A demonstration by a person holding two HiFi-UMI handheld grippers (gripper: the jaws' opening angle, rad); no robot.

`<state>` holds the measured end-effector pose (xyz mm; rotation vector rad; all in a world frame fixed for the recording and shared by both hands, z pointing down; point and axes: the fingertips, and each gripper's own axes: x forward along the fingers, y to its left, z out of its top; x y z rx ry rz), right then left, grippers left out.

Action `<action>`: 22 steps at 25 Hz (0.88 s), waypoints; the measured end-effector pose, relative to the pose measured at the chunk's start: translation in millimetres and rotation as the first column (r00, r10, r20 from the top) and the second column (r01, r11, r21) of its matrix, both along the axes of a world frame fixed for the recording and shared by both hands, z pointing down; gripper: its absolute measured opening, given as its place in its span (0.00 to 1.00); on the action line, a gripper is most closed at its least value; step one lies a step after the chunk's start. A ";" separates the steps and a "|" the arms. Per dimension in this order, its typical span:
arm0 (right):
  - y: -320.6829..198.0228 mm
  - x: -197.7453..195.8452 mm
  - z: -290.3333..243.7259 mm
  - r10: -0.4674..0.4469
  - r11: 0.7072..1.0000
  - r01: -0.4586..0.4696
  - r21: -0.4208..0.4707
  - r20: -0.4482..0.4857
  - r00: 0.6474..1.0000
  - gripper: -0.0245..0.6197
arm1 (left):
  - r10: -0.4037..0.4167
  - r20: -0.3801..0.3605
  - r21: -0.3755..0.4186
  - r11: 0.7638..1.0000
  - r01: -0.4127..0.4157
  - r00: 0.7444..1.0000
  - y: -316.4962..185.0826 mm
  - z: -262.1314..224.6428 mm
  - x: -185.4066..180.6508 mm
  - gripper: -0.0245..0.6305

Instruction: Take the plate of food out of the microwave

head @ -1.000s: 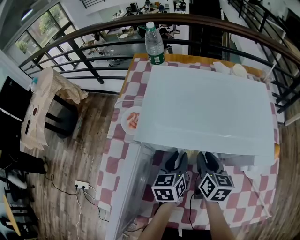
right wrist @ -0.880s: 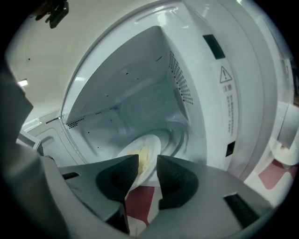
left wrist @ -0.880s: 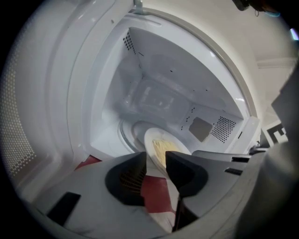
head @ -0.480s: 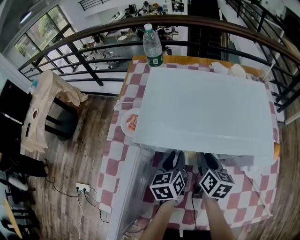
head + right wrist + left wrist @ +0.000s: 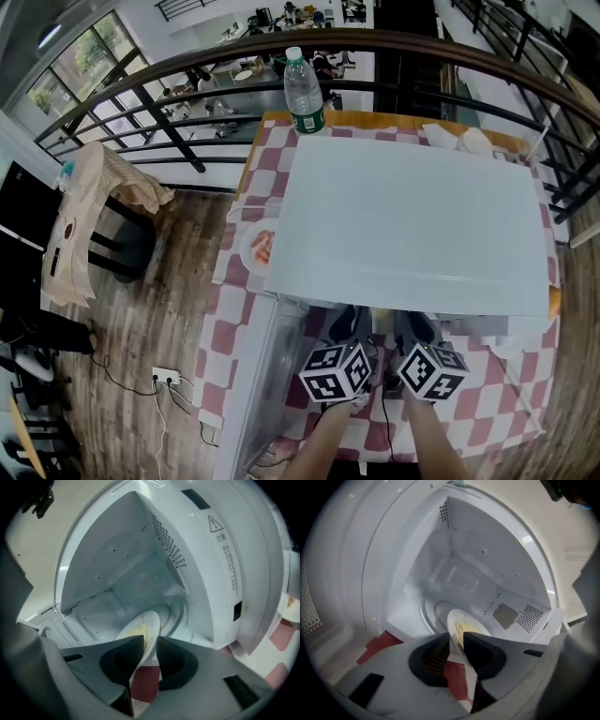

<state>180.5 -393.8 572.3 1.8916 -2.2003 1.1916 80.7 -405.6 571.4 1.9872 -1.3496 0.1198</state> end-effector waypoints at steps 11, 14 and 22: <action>5.4 1.6 1.3 0.031 0.999 -0.031 -0.010 -0.011 0.999 0.14 | -0.012 -0.024 0.005 1.000 0.012 1.000 5.6 1.4 0.4 0.17; 10.9 2.8 1.3 0.045 0.999 -0.045 -0.012 -0.015 0.999 0.14 | -0.026 -0.028 -0.001 1.000 0.026 0.999 10.8 1.4 1.1 0.17; 30.1 8.9 -3.4 0.073 0.997 -0.073 -0.020 -0.010 0.997 0.14 | -0.014 -0.032 0.010 1.000 0.014 0.999 30.0 -6.3 6.3 0.16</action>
